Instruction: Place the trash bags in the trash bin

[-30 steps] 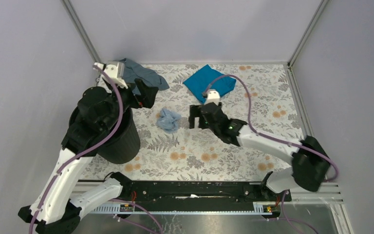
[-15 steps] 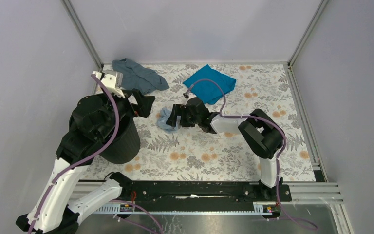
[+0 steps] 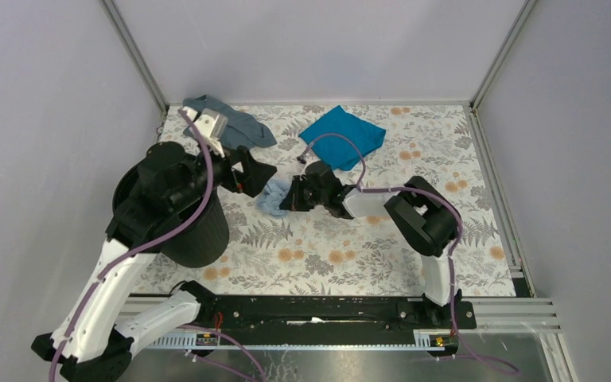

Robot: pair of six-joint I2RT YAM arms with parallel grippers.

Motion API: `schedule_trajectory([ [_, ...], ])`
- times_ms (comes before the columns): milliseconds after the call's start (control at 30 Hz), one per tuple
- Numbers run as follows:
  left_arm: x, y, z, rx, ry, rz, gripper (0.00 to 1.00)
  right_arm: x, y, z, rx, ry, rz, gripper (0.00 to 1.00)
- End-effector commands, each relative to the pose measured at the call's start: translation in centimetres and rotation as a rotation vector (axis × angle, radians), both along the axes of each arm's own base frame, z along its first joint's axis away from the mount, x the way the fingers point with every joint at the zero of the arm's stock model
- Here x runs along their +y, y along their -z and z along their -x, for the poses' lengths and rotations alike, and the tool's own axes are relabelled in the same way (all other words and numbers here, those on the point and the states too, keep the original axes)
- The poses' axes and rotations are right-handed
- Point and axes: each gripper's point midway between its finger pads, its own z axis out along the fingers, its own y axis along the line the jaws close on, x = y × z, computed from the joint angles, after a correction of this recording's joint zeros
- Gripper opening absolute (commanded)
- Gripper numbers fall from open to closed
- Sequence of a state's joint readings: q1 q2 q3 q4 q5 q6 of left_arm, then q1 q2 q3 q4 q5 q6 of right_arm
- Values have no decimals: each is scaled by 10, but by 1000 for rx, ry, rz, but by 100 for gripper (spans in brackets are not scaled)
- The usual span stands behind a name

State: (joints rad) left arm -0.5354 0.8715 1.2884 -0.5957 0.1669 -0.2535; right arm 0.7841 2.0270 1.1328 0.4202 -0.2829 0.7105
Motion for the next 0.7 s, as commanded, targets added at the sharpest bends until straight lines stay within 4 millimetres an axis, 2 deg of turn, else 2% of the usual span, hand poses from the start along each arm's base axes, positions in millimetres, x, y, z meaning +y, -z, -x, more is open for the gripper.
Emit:
schedule_trajectory([
  [0,-36,-27,8,11,183,115,99,-26,-69,17,-108,-38,5,0],
  [133,-67,-13,4,104,280,179,99,-89,-70,53,-121,-42,201,0],
  [233,-98,13,8,165,319,174,99,-139,-62,82,-130,-41,338,2],
  [300,-116,31,8,189,302,151,99,-167,-58,92,-146,4,393,4],
  [400,-138,66,4,231,226,86,99,-191,-56,102,-153,56,401,10],
  [500,-148,105,-3,260,114,-1,99,-210,-56,105,-150,115,443,13],
  [533,-150,118,-4,283,95,-19,99,-215,-56,107,-144,127,454,17],
  [567,-152,129,-5,305,81,-30,99,-217,-57,109,-138,131,458,28],
  [667,-151,158,-6,358,39,-41,99,-226,-57,117,-110,147,477,72],
])
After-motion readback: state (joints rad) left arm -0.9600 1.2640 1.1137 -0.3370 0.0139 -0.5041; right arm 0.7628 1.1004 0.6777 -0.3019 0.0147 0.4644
